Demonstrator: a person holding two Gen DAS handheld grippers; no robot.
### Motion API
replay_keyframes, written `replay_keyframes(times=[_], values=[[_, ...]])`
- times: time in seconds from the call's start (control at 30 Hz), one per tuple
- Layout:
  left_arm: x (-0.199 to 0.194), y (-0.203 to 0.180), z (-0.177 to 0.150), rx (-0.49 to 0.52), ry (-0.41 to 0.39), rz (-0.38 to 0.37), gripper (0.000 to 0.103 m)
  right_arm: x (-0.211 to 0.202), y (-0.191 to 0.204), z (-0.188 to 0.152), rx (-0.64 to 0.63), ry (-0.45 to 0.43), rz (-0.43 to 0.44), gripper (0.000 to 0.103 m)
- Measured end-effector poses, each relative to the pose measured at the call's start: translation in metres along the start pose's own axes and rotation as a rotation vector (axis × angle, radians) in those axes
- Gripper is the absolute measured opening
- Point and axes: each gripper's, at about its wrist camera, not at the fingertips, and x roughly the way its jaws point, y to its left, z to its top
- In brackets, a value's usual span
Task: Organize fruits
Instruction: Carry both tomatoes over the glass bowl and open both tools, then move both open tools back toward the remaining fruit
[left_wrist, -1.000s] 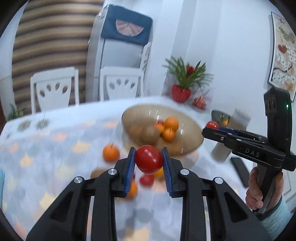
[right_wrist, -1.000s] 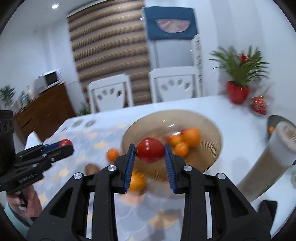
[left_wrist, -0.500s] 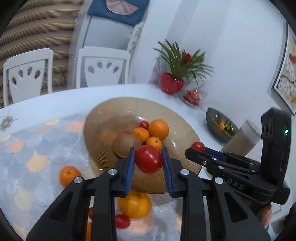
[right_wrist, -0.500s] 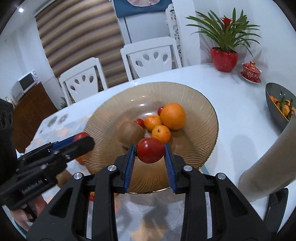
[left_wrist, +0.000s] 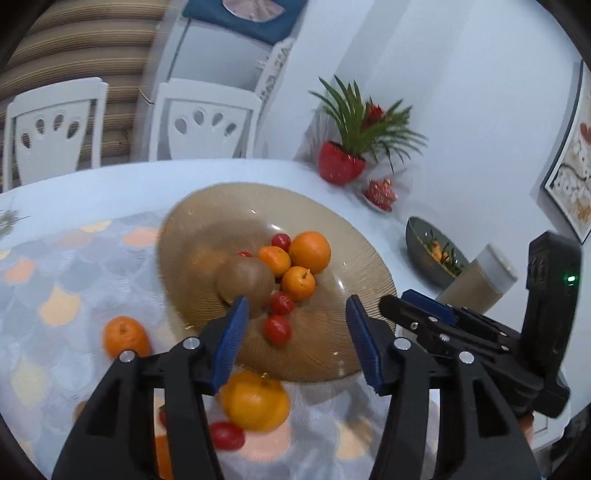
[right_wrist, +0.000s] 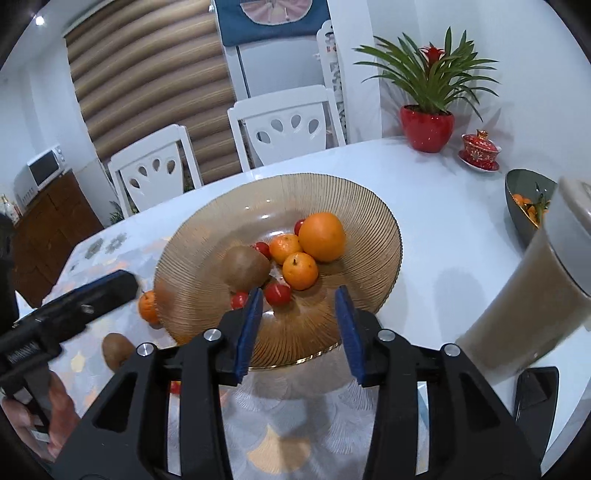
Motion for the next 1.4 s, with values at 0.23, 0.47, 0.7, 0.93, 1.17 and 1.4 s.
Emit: replay_keyframes(times=[0.23, 0.47, 0.7, 0.93, 1.17, 1.4], values=[[-0.067, 0.011, -0.018, -0.016, -0.079, 0.074, 0.066, -0.024, 0.015, -0.025, -0.015, -0.005, 0.083, 0.044], [-0.114, 0.039, -0.070, -0.069, -0.101, 0.239, 0.077, -0.016, 0.055, -0.064, -0.097, 0.027, 0.151, 0.052], [-0.125, 0.070, -0.117, -0.070, -0.055, 0.435, 0.082, 0.007, 0.085, -0.088, -0.145, 0.081, 0.196, 0.059], [-0.124, 0.090, -0.140, -0.105, -0.049, 0.481, 0.089, 0.019, 0.080, -0.100, -0.107, 0.099, 0.178, 0.078], [-0.119, 0.098, -0.150, -0.155, -0.058, 0.501, 0.098, 0.022, 0.078, -0.103, -0.098, 0.109, 0.167, 0.099], [-0.120, 0.102, -0.151, -0.176, -0.058, 0.476, 0.098, 0.023, 0.075, -0.102, -0.086, 0.113, 0.147, 0.100]])
